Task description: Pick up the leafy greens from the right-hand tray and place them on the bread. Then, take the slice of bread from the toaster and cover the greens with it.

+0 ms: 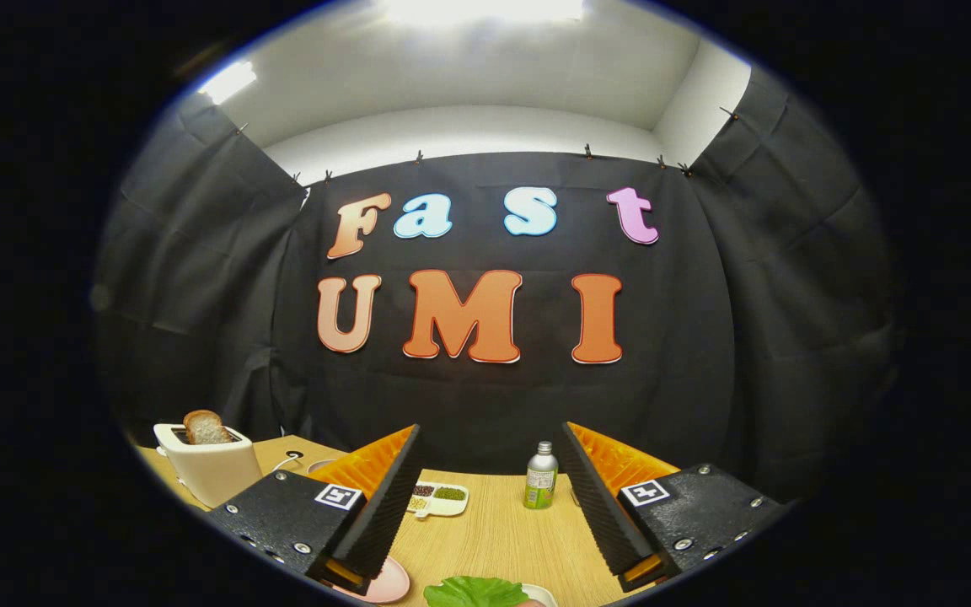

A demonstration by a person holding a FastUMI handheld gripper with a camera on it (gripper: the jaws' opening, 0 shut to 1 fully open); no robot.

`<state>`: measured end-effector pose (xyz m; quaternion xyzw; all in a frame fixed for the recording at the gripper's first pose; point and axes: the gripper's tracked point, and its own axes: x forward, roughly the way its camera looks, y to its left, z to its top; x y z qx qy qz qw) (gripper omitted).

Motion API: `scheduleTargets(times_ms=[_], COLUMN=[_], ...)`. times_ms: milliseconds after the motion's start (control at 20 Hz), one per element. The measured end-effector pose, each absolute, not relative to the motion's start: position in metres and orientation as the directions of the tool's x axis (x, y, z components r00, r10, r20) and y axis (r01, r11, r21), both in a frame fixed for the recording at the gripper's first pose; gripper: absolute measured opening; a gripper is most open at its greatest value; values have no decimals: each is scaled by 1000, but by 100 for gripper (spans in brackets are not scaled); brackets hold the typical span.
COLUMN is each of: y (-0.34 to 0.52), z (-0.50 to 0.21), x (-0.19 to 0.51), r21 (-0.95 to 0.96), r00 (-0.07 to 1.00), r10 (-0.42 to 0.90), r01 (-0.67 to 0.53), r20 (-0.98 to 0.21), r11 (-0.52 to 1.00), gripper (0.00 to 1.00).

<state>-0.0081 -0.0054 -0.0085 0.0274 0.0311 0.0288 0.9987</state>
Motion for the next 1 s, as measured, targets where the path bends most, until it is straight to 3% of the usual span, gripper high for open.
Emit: scheduleTargets(times_ms=[500, 1000], y=[-6, 13], z=[-68, -172], x=[-13, -47], r21=[125, 112], r00=[947, 722], r10=[148, 248], r01=[-117, -232], r20=[-286, -646], r11=[985, 966], gripper=[97, 97])
